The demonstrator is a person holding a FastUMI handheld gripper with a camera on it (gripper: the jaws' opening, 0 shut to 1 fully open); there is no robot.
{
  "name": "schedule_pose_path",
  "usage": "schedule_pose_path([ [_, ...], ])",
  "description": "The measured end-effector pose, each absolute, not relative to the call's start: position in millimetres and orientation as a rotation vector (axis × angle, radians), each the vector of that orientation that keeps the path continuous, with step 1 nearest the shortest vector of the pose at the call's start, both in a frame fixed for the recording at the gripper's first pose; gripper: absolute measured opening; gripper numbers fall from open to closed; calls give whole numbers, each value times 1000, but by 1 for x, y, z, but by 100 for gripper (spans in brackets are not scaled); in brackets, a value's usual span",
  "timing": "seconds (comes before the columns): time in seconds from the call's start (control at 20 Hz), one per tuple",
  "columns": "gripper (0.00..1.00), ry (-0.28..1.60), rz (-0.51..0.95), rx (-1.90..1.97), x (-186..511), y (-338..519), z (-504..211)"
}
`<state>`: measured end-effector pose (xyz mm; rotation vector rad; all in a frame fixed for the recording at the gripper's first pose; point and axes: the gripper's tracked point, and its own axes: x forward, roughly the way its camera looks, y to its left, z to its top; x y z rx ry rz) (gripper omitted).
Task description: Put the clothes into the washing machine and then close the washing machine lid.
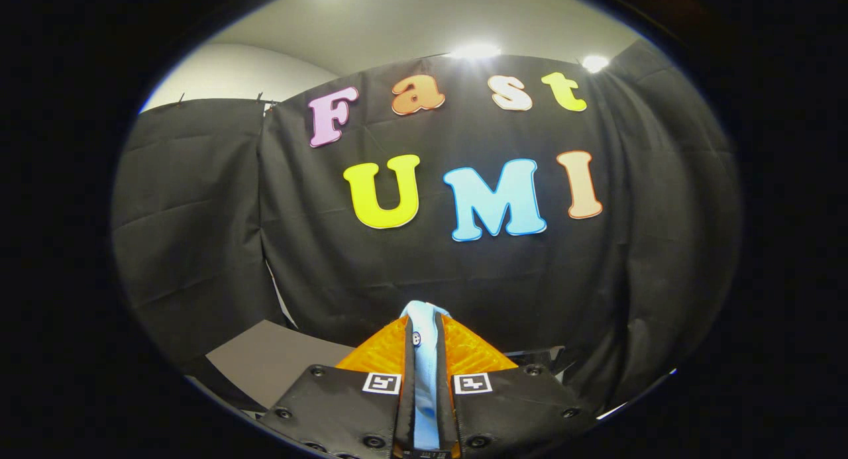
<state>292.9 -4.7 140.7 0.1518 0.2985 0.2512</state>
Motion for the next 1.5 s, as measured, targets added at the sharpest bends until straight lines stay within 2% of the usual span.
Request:
schedule_pose_path([
  [0.45,15,423,199,181,305,-34,32],
  [0.95,15,633,174,153,323,-28,-116],
  [1.5,16,803,93,73,343,-43,-208],
])
